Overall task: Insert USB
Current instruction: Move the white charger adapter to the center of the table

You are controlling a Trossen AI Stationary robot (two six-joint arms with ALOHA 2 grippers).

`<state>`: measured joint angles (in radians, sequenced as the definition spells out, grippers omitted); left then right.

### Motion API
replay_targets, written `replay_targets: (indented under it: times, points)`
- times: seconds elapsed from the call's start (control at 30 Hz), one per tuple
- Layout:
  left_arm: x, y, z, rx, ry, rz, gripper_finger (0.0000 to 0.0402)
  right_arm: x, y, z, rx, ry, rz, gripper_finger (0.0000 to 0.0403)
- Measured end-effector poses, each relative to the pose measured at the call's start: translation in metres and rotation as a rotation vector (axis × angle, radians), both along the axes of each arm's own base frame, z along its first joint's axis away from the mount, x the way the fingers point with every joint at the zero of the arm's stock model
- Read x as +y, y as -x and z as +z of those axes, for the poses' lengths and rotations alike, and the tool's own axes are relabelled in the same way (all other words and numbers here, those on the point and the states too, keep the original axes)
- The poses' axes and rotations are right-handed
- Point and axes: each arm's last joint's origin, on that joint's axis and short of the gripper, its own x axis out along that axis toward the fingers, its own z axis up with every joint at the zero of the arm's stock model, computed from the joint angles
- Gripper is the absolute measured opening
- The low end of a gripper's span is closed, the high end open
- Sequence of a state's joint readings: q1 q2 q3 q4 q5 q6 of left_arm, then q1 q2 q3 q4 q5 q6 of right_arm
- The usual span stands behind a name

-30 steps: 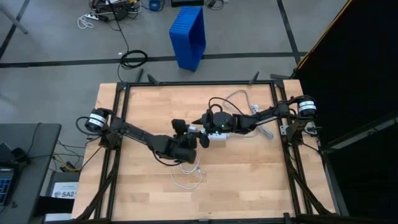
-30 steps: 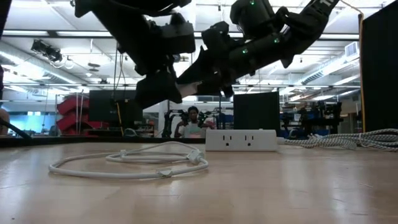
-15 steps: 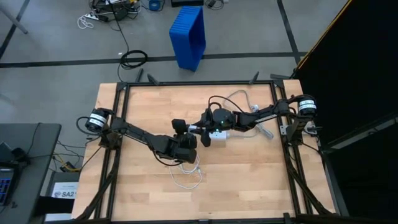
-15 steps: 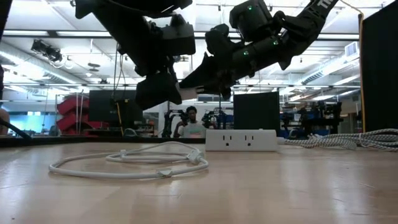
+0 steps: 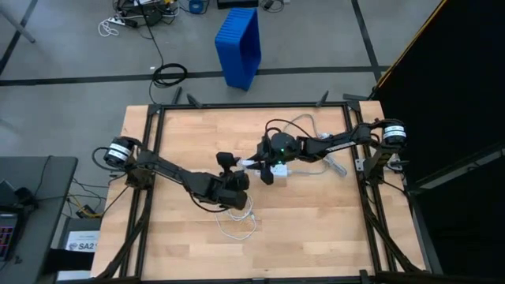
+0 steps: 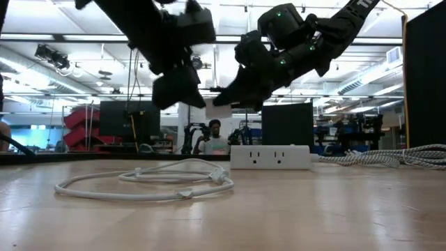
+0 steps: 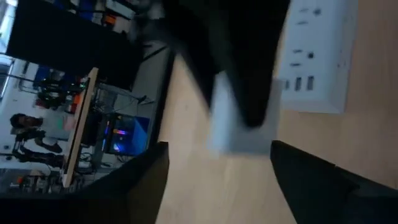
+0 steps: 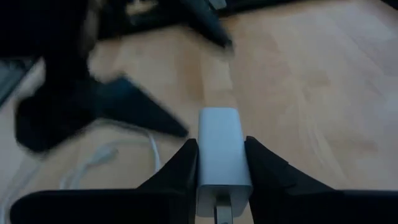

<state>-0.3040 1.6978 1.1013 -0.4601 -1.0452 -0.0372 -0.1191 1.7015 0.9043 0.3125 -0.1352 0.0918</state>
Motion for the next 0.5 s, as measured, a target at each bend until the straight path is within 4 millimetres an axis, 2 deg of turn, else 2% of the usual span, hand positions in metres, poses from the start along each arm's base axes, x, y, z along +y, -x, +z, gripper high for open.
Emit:
replay_targets:
  times: [0.23,0.4,0.5]
  points:
    - [0.011,0.042,0.017,-0.191,0.107,-0.007,0.0200,0.015,0.022,0.018,-0.011,0.060,0.067,0.0066]
    - [0.015,0.065,0.007,-0.388,0.308,-0.211,0.0163,0.025,0.057,0.024,-0.167,0.127,0.073,0.0066]
    - [0.019,0.074,-0.005,-0.511,0.385,-0.322,0.0150,0.035,0.079,0.017,-0.321,0.140,0.107,0.0066]
